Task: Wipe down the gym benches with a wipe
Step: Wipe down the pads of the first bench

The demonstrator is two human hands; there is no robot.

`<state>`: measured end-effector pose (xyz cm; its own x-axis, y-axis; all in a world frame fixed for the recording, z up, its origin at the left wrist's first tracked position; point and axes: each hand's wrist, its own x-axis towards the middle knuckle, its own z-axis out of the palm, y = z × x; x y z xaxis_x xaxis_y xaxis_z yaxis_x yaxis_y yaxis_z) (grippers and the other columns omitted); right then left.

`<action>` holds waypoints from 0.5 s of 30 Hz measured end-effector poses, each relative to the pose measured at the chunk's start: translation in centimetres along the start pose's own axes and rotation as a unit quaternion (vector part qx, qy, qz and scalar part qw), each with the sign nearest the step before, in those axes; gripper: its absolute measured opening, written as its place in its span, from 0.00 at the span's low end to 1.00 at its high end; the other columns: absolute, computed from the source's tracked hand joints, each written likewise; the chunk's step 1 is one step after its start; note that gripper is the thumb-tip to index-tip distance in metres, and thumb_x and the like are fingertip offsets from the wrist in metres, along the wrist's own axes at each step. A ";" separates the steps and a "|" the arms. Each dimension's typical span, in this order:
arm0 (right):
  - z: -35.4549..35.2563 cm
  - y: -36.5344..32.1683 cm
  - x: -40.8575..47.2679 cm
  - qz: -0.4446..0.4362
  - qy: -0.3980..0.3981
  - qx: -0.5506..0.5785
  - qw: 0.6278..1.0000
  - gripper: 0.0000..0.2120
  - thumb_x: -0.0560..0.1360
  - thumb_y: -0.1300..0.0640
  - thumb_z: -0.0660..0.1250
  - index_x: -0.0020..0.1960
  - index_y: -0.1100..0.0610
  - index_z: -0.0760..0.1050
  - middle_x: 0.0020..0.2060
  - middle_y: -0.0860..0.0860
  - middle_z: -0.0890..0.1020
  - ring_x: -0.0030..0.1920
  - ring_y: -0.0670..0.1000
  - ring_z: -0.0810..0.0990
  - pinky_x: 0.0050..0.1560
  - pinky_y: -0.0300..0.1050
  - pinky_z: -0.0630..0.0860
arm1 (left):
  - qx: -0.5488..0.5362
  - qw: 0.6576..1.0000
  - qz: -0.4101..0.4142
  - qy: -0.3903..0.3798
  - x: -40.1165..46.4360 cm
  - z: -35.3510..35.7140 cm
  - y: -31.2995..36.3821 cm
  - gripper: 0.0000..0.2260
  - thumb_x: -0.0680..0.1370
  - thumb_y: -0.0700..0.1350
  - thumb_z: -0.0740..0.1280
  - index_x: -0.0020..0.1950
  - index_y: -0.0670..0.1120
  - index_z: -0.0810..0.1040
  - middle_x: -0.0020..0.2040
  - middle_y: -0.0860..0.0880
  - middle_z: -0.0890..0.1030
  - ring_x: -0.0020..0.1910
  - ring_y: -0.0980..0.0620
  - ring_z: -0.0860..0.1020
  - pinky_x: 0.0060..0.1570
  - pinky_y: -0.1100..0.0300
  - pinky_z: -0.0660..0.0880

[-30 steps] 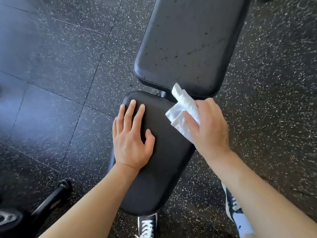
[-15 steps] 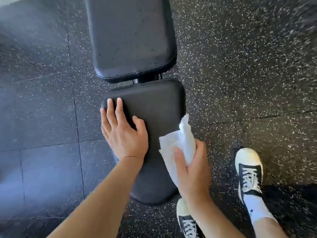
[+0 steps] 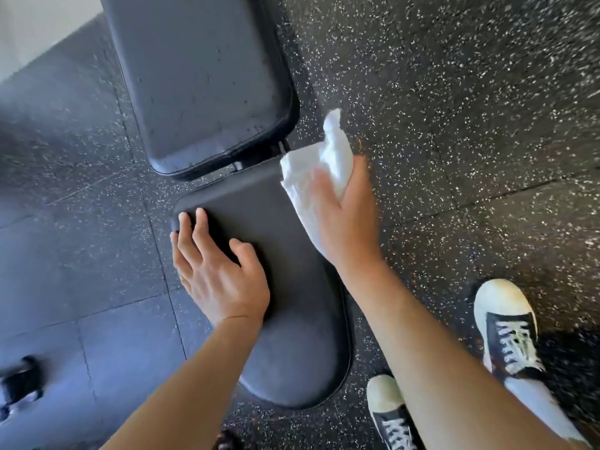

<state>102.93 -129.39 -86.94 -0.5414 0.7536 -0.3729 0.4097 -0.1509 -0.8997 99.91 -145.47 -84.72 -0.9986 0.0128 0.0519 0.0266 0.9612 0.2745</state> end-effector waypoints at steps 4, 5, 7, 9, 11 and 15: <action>-3.5 4.8 -8.8 0.031 -0.040 -0.005 0.999 0.13 0.81 0.40 0.66 0.58 0.46 0.69 0.48 0.46 0.83 0.49 0.52 0.84 0.49 0.57 0.80 | -0.011 1.000 -0.001 0.001 -0.2 -0.3 0.2 0.31 0.78 0.52 0.56 0.82 0.50 0.65 0.84 0.51 0.61 0.83 0.43 0.57 0.80 0.41 0.56; -4.3 5.9 -11.0 0.050 -0.050 -0.003 0.997 0.14 0.80 0.39 0.65 0.60 0.45 0.70 0.50 0.45 0.83 0.51 0.50 0.83 0.50 0.56 0.80 | -0.012 1.000 0.001 0.001 -0.1 -0.2 0.2 0.30 0.78 0.52 0.56 0.82 0.49 0.65 0.84 0.50 0.61 0.83 0.43 0.57 0.80 0.41 0.56; -5.6 7.4 -14.7 0.069 -0.048 -0.035 0.996 0.15 0.79 0.37 0.65 0.63 0.40 0.69 0.53 0.41 0.81 0.52 0.44 0.82 0.50 0.51 0.79 | -0.004 1.000 0.000 0.001 0.1 -0.1 0.1 0.30 0.78 0.52 0.56 0.82 0.49 0.65 0.84 0.50 0.61 0.83 0.43 0.57 0.80 0.41 0.55; -6.0 7.7 -16.4 0.065 -0.037 -0.052 0.996 0.16 0.79 0.38 0.65 0.65 0.39 0.69 0.52 0.39 0.81 0.51 0.43 0.81 0.50 0.50 0.79 | 0.002 1.000 -0.005 0.001 0.0 0.0 0.1 0.30 0.78 0.51 0.56 0.82 0.48 0.65 0.84 0.50 0.62 0.82 0.42 0.57 0.80 0.40 0.56; -5.9 7.1 -15.5 0.065 -0.040 -0.039 0.996 0.13 0.80 0.41 0.65 0.62 0.41 0.70 0.49 0.42 0.81 0.49 0.47 0.82 0.48 0.54 0.79 | 0.000 1.000 0.000 0.003 -0.1 0.0 0.1 0.30 0.78 0.51 0.56 0.81 0.48 0.66 0.83 0.49 0.62 0.82 0.41 0.58 0.80 0.40 0.57; -3.4 3.7 -8.0 0.032 -0.035 -0.024 0.999 0.10 0.81 0.43 0.67 0.55 0.47 0.68 0.46 0.47 0.81 0.46 0.54 0.80 0.48 0.57 0.78 | 0.012 1.000 0.010 0.010 0.1 0.3 -0.2 0.29 0.78 0.49 0.58 0.81 0.47 0.67 0.83 0.47 0.63 0.81 0.39 0.60 0.79 0.39 0.58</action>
<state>111.32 -133.80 -86.54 -0.5627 0.6959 -0.4462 0.4792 -0.1652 -0.8620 99.83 -145.61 -85.03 -0.9967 0.0258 0.0768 0.0443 0.9670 0.2509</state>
